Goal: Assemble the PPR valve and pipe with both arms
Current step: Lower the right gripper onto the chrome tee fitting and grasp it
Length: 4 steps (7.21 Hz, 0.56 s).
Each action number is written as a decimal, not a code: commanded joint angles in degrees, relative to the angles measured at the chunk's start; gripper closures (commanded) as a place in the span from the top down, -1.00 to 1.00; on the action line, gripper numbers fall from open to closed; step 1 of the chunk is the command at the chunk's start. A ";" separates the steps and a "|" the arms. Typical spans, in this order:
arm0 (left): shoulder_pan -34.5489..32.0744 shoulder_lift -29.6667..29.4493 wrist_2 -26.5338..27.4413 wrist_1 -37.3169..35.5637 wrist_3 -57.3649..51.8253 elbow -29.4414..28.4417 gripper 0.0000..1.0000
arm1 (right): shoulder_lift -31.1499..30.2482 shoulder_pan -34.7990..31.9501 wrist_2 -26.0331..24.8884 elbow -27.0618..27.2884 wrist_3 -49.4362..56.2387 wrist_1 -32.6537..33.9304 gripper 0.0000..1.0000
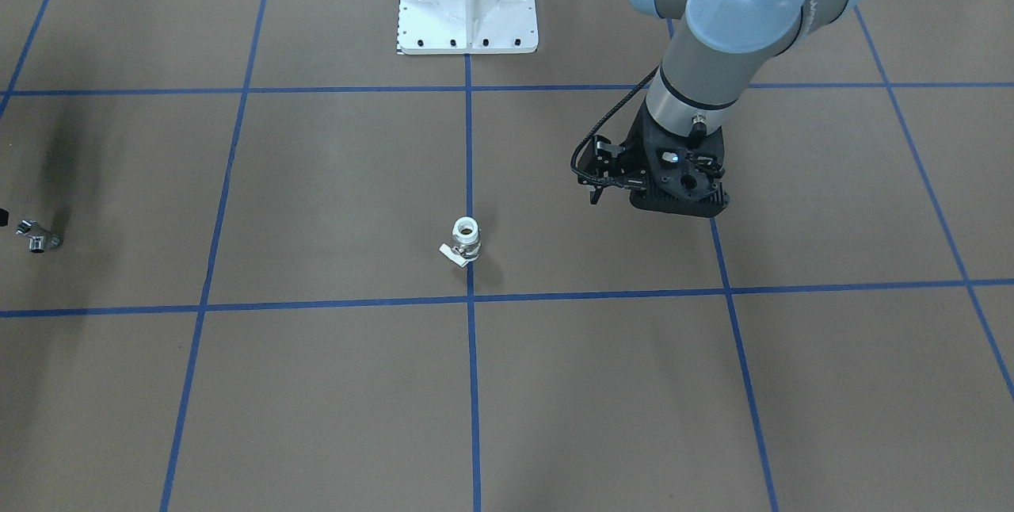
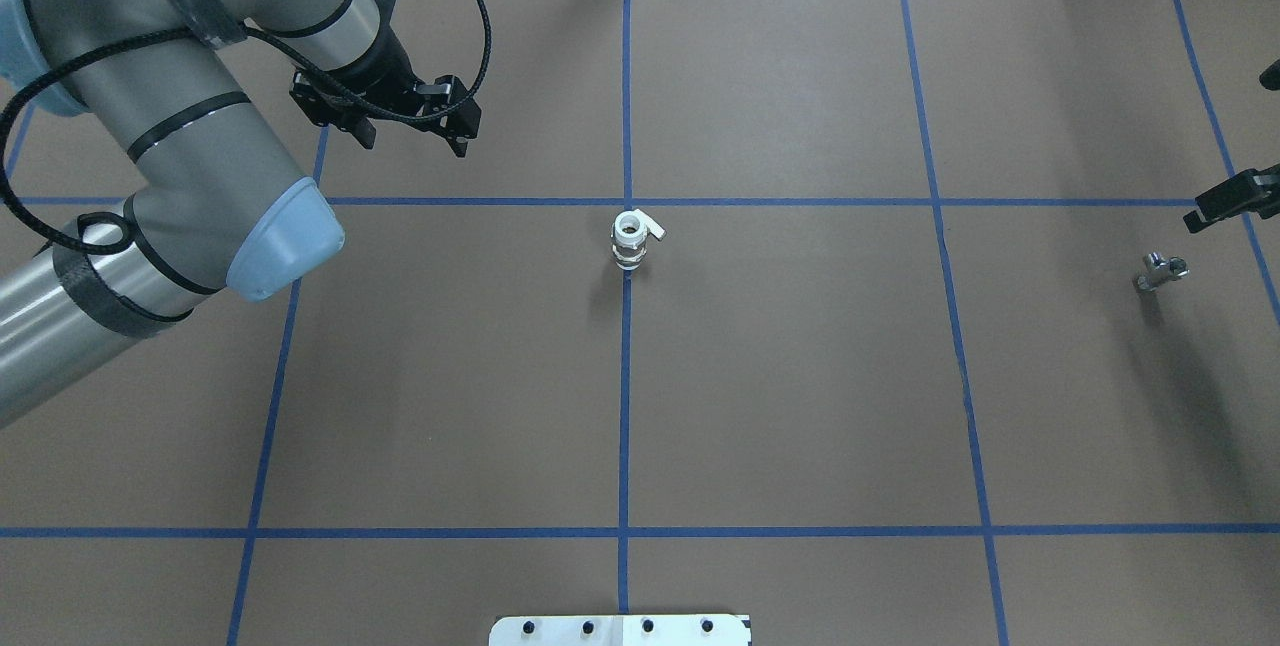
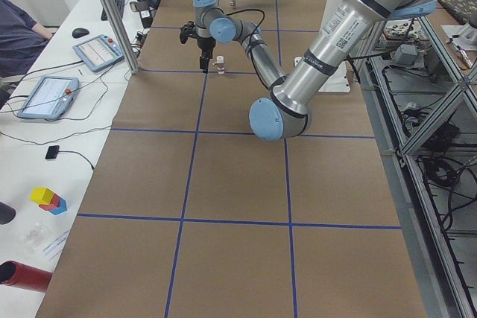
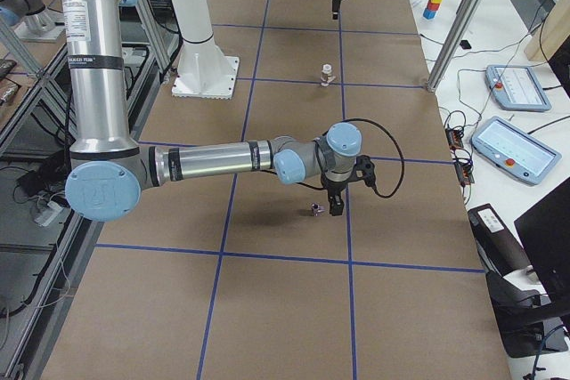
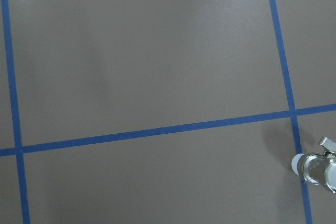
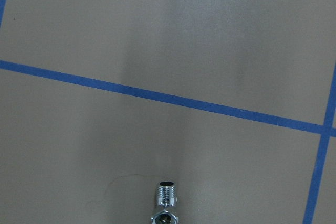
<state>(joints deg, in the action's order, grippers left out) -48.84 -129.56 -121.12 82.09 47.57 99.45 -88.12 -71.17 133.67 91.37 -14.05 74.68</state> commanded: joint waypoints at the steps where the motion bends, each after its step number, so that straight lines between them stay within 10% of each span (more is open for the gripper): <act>1: 0.06 0.10 0.01 0.00 -0.02 0.04 1.00 | -0.03 2.43 -2.27 -1.98 -0.28 -1.91 0.97; 4: 0.06 0.10 0.01 0.09 -0.02 -0.22 1.00 | 0.23 5.24 -3.32 -1.99 -1.25 -2.00 0.98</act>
<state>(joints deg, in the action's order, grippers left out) -48.79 -129.47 -121.11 82.11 47.55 99.33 -87.94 -67.25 131.17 89.43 -15.11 72.75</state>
